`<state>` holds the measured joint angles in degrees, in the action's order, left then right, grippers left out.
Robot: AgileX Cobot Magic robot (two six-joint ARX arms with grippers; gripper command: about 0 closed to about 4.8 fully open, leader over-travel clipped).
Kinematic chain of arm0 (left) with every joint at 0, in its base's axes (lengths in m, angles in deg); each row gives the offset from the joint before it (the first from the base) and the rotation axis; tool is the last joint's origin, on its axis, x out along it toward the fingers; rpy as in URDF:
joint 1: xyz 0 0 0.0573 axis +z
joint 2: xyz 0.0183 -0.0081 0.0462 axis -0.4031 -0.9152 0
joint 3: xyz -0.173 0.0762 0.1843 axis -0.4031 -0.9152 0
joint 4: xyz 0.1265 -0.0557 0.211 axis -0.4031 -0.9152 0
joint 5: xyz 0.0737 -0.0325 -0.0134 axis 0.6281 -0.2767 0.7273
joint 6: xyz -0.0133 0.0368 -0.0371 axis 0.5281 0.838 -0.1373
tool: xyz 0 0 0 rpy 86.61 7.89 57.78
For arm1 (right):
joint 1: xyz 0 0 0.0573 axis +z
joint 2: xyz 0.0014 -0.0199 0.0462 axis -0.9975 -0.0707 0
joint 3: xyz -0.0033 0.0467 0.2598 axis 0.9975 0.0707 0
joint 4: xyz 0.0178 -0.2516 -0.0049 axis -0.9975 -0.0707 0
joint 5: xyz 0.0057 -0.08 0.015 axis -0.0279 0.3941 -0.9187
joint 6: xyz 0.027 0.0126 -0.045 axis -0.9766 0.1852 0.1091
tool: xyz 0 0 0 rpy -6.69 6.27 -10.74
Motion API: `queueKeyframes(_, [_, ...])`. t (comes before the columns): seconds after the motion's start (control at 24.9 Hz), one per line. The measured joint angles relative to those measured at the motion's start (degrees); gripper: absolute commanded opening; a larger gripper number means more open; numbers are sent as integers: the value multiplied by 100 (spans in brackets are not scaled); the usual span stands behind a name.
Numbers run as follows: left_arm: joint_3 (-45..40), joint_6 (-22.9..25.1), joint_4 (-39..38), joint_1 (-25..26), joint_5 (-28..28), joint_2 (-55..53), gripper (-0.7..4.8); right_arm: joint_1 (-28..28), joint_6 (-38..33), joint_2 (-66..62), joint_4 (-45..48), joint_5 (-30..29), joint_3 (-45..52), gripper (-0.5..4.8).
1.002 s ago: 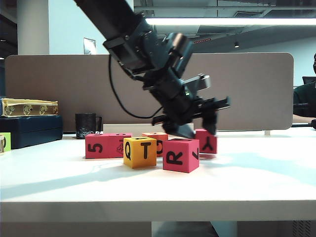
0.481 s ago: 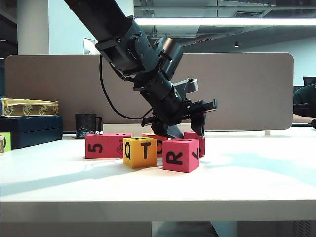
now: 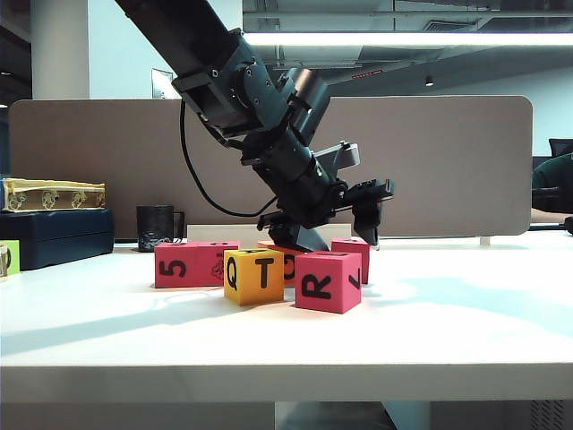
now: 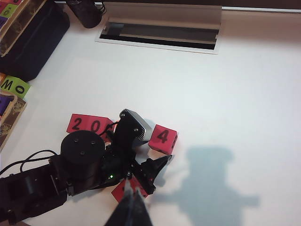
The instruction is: Select the appropriate blocks from the scattered letter blocks on the table and arrange them in a row to spell out "2024".
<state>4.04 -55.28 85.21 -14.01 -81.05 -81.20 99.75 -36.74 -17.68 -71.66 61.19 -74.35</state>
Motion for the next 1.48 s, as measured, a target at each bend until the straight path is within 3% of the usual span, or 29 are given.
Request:
queueKeyframes(0.32, [105,275,-68,-2,-61,417,409,0,2,0,2,-13,2,-1])
queueKeyframes(0.56, [726,400,-964,0,-17,439,403,0,24,-2,2,118,4,-1])
queueKeyframes(0.72, [944,761,-1423,96,26,715,384,-2,42,-39,4,267,52,-1])
queueKeyframes(1.0, [1021,927,-1523,570,131,1805,136,-2,42,-352,9,264,240,-1])
queueKeyframes(1.24, [1027,1150,-1679,848,133,2883,105,0,42,-538,396,262,247,-1])
queueKeyframes(1.36, [1045,1311,-1733,1054,138,3338,12,0,42,-754,680,260,245,-1])
queueKeyframes(1.48, [1036,1316,-2190,1209,162,3591,11,0,42,-1021,734,262,247,-1])
